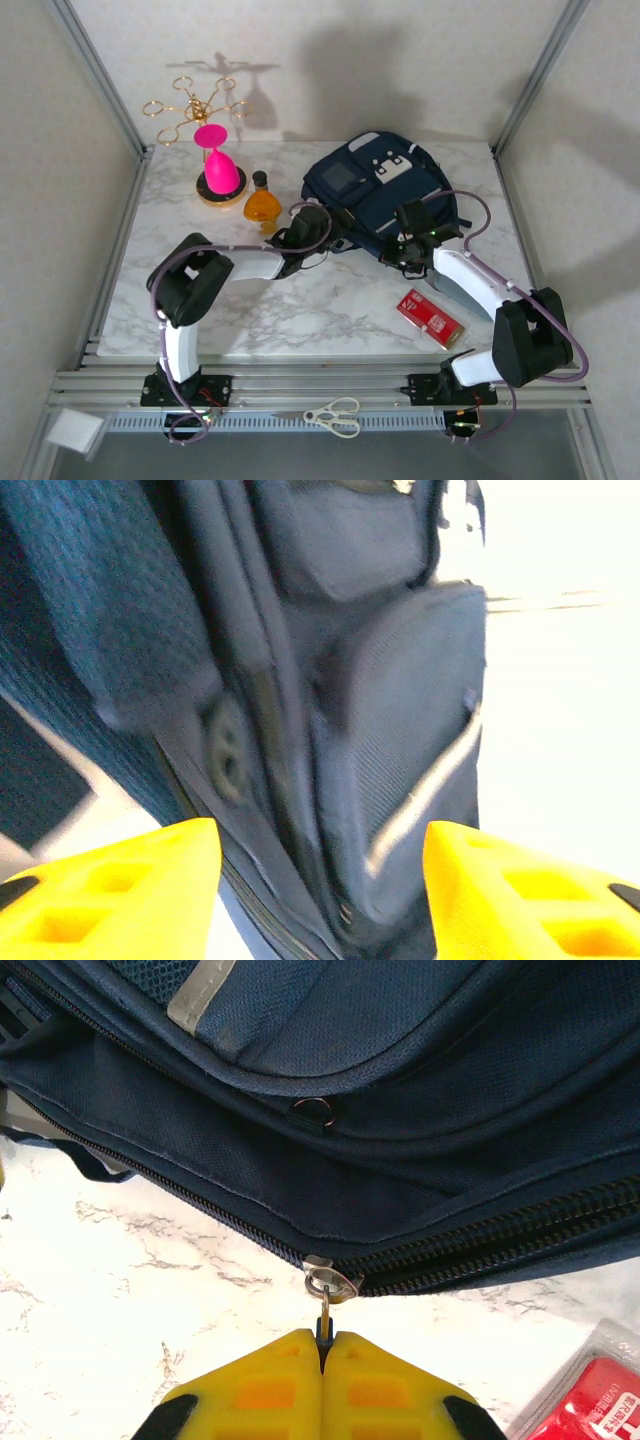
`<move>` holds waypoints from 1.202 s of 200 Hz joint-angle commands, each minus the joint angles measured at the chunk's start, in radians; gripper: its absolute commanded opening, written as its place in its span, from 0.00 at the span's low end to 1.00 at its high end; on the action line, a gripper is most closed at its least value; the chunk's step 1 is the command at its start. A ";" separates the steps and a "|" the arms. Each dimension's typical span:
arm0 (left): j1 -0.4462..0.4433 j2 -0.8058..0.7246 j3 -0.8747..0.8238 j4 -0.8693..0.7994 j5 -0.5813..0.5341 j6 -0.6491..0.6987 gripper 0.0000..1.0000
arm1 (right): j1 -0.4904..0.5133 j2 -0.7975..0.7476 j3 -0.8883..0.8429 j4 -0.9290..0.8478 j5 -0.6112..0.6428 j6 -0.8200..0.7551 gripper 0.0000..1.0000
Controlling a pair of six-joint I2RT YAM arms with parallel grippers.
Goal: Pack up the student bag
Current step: Zip the student bag at the center of the table.
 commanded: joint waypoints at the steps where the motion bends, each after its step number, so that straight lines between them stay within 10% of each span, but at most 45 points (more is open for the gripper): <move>1: -0.065 -0.019 -0.038 0.124 0.054 -0.151 0.58 | 0.006 -0.008 -0.018 0.003 -0.040 -0.033 0.00; 60: -0.144 0.132 0.068 0.133 0.027 -0.346 0.57 | 0.006 -0.012 -0.037 0.036 -0.035 -0.035 0.00; 122: -0.147 0.236 0.192 0.113 -0.064 -0.353 0.33 | 0.004 -0.014 -0.028 0.044 -0.008 -0.032 0.00; 167: -0.125 0.189 0.140 0.053 -0.151 -0.313 0.00 | -0.023 -0.018 -0.005 0.000 0.052 -0.052 0.00; 240: -0.019 -0.054 0.027 -0.212 -0.207 0.007 0.00 | -0.174 -0.163 -0.083 -0.091 0.007 -0.115 0.00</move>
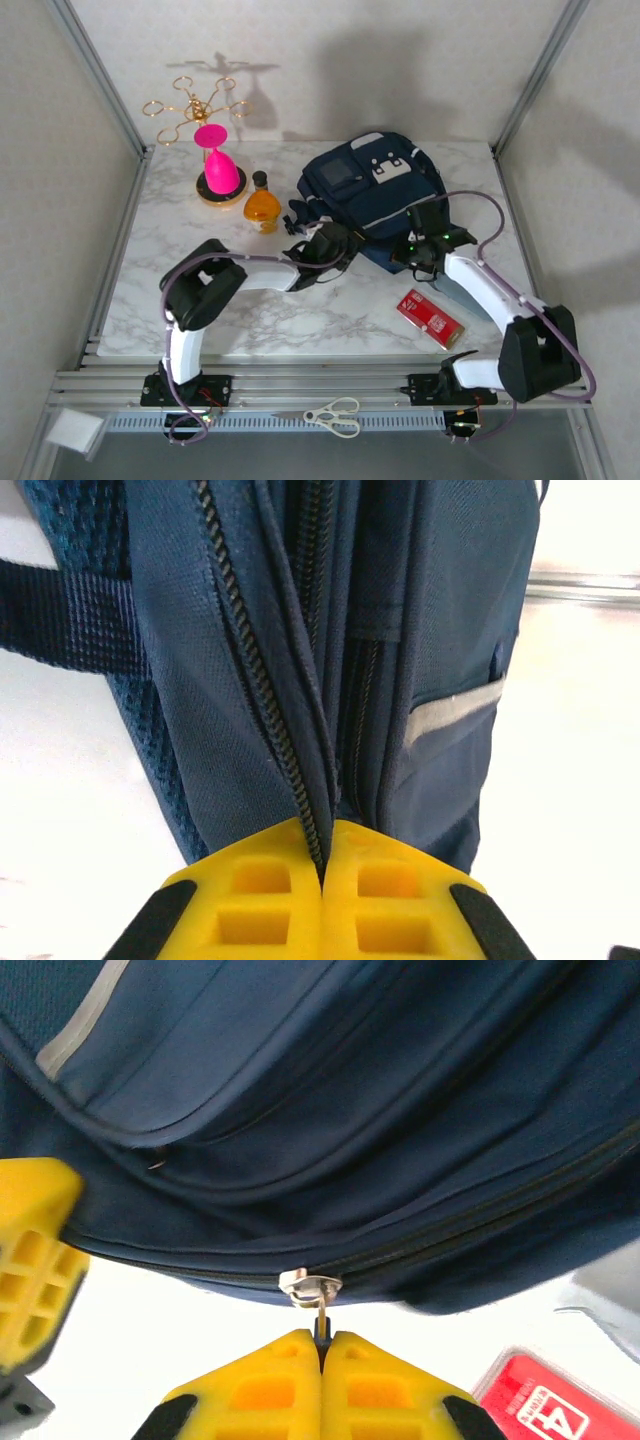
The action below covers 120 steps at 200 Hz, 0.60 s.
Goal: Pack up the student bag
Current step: Zip the student bag at the center of the table.
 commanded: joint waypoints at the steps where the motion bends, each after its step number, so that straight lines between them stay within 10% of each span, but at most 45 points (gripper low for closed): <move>1: 0.081 -0.092 -0.012 -0.126 -0.099 0.175 0.00 | -0.101 -0.056 -0.047 -0.073 -0.014 -0.046 0.00; 56: 0.164 -0.143 0.070 -0.269 -0.001 0.421 0.00 | -0.044 -0.043 -0.051 0.045 -0.108 -0.096 0.00; 75: 0.145 -0.166 0.048 -0.243 0.075 0.419 0.43 | -0.013 -0.030 -0.067 0.106 -0.188 -0.085 0.00; 120: 0.031 -0.282 -0.121 -0.139 0.077 0.147 0.61 | -0.010 -0.024 -0.100 0.132 -0.170 -0.104 0.00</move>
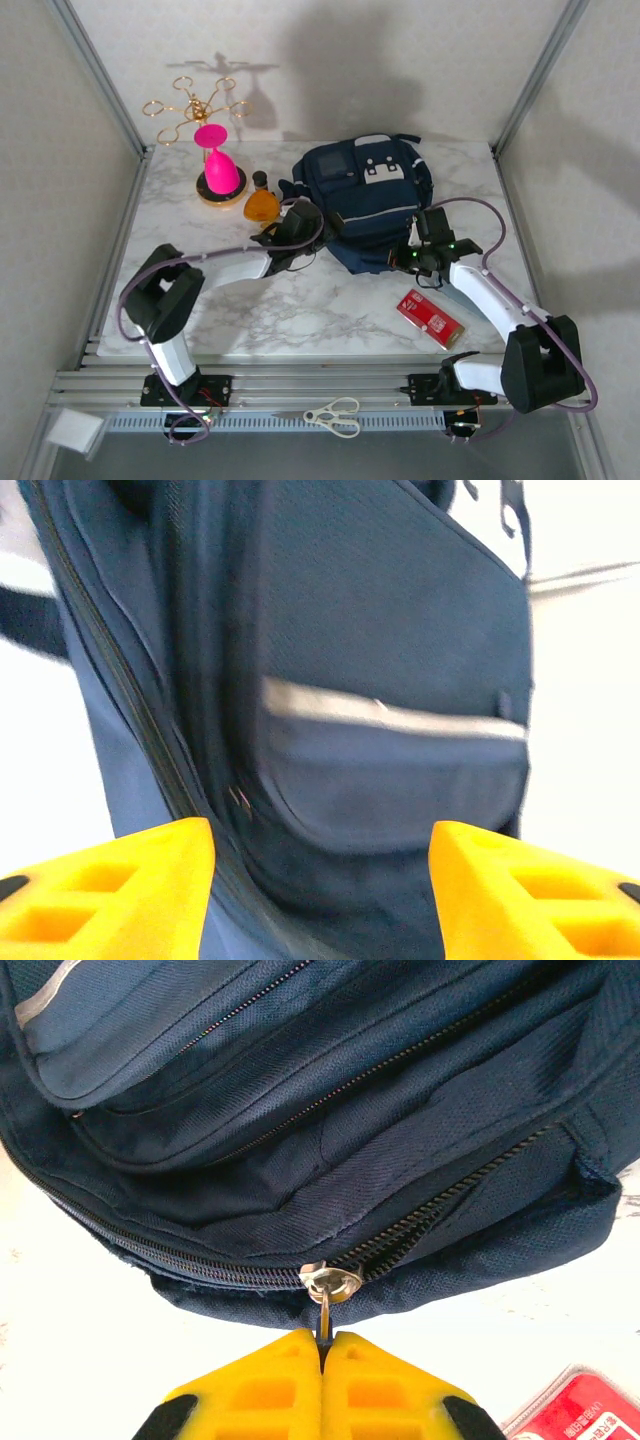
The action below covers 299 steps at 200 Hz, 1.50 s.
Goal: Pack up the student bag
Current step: Zip the student bag at the center of the table.
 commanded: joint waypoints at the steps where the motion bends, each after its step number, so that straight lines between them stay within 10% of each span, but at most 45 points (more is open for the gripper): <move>1: -0.075 -0.068 -0.071 0.097 0.019 -0.172 0.62 | 0.007 0.011 -0.011 0.022 -0.004 -0.031 0.00; 61: -0.206 0.141 0.020 0.244 -0.036 -0.515 0.60 | 0.007 0.043 -0.019 0.064 0.005 -0.006 0.00; 151: -0.197 0.277 0.141 0.082 -0.303 -0.581 0.17 | 0.004 0.073 -0.002 0.045 0.037 -0.017 0.00; 173: -0.190 0.245 0.127 0.037 -0.348 -0.544 0.00 | 0.003 0.082 0.025 0.008 0.084 -0.015 0.00; 256: -0.089 -0.104 -0.174 -0.091 -0.318 -0.206 0.00 | -0.129 0.077 0.023 -0.082 0.222 -0.055 0.00; 299: 0.045 -0.191 -0.143 -0.201 -0.286 0.095 0.00 | -0.016 0.095 0.027 0.018 0.084 -0.015 0.00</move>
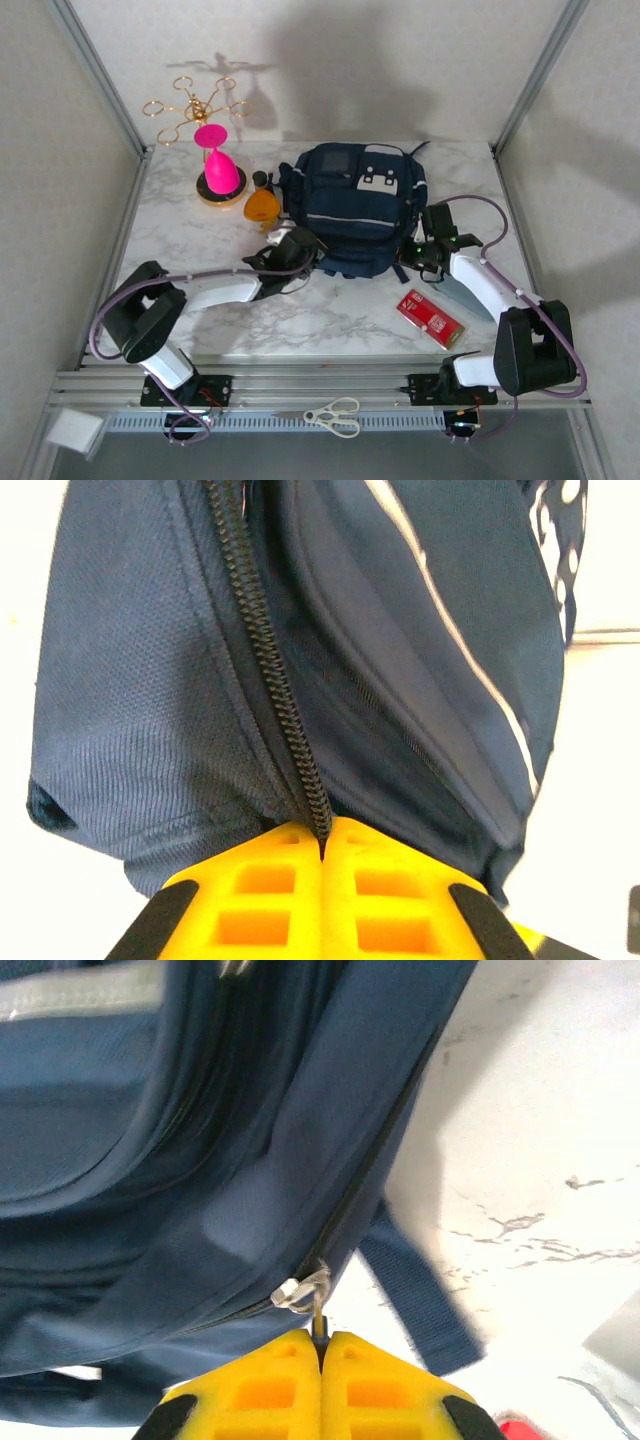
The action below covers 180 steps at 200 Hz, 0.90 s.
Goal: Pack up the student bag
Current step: Zip the student bag at the center of the table.
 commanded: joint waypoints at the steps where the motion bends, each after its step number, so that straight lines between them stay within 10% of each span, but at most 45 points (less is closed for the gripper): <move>1: 0.083 -0.051 0.034 -0.148 -0.106 0.238 0.00 | 0.055 0.014 0.012 -0.009 0.042 0.034 0.00; 16: 0.074 -0.062 0.051 -0.125 -0.053 0.271 0.00 | 0.100 0.032 0.024 0.005 0.015 0.054 0.00; 30: 0.056 -0.074 0.048 -0.097 0.012 0.244 0.29 | 0.105 0.028 0.020 0.029 -0.015 0.067 0.00; 83: -0.092 -0.114 -0.018 0.036 0.044 -0.082 0.62 | 0.106 0.024 0.009 0.040 -0.015 0.052 0.00; 180: -0.162 0.274 0.183 0.185 0.033 -0.471 0.34 | 0.105 0.049 -0.015 0.066 0.027 0.046 0.00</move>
